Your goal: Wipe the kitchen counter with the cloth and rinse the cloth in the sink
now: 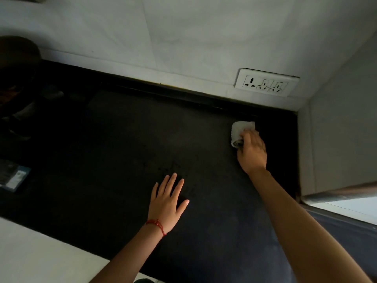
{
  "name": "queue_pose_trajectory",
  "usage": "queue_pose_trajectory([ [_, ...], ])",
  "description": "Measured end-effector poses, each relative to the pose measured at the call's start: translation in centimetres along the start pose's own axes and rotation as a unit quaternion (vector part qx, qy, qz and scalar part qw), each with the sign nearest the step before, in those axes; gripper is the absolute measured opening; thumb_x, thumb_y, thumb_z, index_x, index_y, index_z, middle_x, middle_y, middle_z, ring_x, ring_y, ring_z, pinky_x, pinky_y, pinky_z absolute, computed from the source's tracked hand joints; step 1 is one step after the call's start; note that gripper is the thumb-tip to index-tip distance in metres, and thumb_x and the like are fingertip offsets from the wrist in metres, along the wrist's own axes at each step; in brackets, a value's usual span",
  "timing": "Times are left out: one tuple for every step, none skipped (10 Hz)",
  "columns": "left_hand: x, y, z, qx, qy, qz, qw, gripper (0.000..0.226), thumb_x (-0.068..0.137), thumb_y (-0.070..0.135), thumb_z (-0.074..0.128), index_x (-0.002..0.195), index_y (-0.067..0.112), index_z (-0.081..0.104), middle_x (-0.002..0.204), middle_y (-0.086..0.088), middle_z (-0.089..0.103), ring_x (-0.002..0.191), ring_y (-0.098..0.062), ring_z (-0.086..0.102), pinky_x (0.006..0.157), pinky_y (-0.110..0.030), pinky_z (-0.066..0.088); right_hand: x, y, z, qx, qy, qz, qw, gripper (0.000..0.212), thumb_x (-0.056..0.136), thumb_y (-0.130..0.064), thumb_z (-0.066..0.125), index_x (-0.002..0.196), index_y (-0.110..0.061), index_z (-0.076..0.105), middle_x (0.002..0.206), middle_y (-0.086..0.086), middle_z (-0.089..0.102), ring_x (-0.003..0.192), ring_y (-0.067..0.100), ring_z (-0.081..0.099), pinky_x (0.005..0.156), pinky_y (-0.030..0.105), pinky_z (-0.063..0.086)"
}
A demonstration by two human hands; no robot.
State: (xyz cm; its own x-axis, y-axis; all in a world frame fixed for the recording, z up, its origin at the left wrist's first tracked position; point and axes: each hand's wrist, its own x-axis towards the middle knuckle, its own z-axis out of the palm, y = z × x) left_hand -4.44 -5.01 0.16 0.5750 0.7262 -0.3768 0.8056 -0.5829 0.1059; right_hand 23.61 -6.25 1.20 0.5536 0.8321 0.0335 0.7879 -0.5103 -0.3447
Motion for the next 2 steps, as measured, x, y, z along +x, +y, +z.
queue_pose_trajectory([
  [0.0, 0.1, -0.2, -0.014, 0.005, 0.009, 1.0, 0.058, 0.08, 0.055, 0.032, 0.125, 0.024, 0.05, 0.133, -0.005, 0.057, 0.12, -0.024, 0.057, 0.091, -0.045, 0.049, 0.1, 0.0, -1.2, 0.013, -0.049, -0.013, 0.999, 0.053, 0.083, -0.012, 0.058, 0.132, -0.007, 0.04, 0.149, 0.016, 0.031, 0.142, 0.029, 0.02, 0.117, 0.041, 0.02],
  [0.2, 0.2, -0.6, -0.056, 0.023, 0.016, 0.998, 0.055, 0.089, 0.047, 0.039, 0.139, 0.025, 0.035, 0.153, -0.004, 0.028, 0.141, -0.024, 0.029, 0.112, -0.045, 0.028, -0.3, -0.2, -2.2, 0.059, -0.047, -0.031, 0.997, 0.054, 0.084, -0.018, 0.06, 0.134, -0.007, 0.041, 0.149, 0.016, 0.031, 0.141, 0.031, 0.023, 0.116, 0.043, 0.021],
])
